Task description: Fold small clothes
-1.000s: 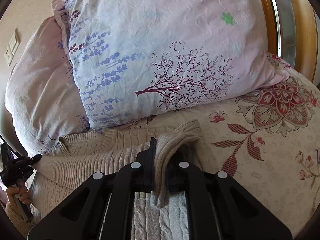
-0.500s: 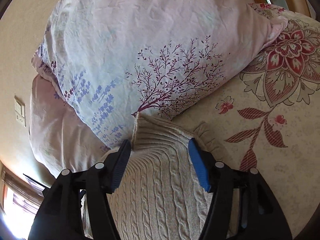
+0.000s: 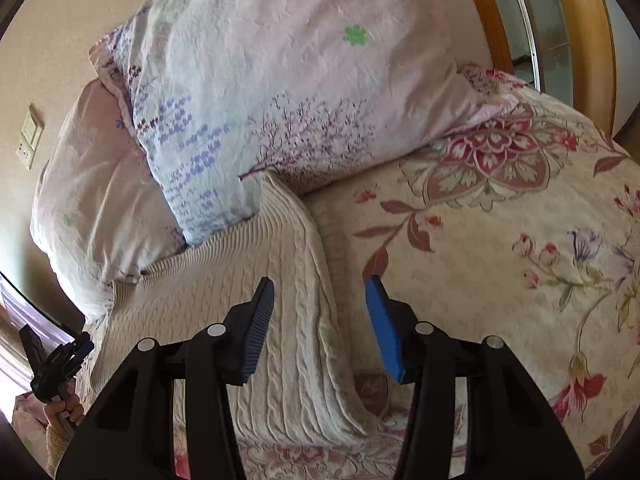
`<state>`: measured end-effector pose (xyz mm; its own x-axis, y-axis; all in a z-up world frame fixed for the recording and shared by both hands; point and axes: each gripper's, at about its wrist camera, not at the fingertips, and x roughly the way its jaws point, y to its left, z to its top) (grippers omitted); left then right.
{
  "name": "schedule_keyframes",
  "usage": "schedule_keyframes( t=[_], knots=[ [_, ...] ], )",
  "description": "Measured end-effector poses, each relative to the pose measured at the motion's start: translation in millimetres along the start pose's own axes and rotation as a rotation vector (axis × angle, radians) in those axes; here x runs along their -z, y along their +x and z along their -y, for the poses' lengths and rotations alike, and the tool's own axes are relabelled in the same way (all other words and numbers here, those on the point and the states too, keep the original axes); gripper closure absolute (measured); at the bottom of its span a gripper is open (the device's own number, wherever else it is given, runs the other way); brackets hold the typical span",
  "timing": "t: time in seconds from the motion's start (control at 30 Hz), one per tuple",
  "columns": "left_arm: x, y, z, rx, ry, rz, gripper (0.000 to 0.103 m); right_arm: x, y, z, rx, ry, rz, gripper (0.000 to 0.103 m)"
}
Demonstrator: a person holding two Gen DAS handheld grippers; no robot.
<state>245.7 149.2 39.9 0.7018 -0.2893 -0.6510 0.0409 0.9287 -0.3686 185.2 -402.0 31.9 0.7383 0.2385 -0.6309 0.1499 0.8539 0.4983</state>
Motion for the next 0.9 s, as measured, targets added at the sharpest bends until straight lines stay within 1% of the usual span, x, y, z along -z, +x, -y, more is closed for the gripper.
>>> schedule_keyframes(
  t=[0.1, 0.17, 0.23, 0.27, 0.3, 0.33, 0.5, 0.57, 0.63, 0.7, 0.83, 0.9],
  knots=[
    [10, 1, -1, -0.016, 0.03, -0.023, 0.058, 9, 4, -4, 0.013, -0.027, -0.032, 0.057],
    [15, 3, -1, -0.023, 0.045, -0.038, 0.06, 13, 7, -8, 0.021, -0.055, -0.048, 0.063],
    [19, 6, 0, -0.031, 0.055, -0.055, 0.066, 15, 12, -13, 0.03, -0.077, -0.064, 0.078],
    [21, 7, 0, -0.027, 0.059, -0.065, 0.072, 16, 13, -14, 0.038, -0.085, -0.068, 0.079],
    [23, 9, 0, -0.026, 0.061, -0.072, 0.075, 17, 14, -16, 0.043, -0.091, -0.069, 0.081],
    [25, 9, 1, -0.032, 0.066, -0.072, 0.075, 18, 15, -16, 0.045, -0.096, -0.067, 0.085],
    [28, 9, 3, -0.048, 0.091, -0.065, 0.082, 19, 13, -20, 0.055, -0.121, -0.056, 0.09],
    [29, 8, 5, -0.055, 0.111, -0.064, 0.082, 20, 10, -22, 0.053, -0.126, -0.044, 0.09],
    [31, 8, 7, -0.058, 0.129, -0.066, 0.079, 19, 9, -23, 0.051, -0.13, -0.045, 0.09],
    [32, 8, 8, -0.055, 0.134, -0.068, 0.074, 19, 12, -24, 0.057, -0.129, -0.057, 0.09],
    [34, 9, 11, -0.059, 0.148, -0.068, 0.074, 20, 17, -22, 0.051, -0.105, -0.079, 0.087],
    [34, 9, 12, -0.052, 0.15, -0.07, 0.089, 20, 16, -24, 0.048, -0.117, -0.07, 0.089]
  ],
)
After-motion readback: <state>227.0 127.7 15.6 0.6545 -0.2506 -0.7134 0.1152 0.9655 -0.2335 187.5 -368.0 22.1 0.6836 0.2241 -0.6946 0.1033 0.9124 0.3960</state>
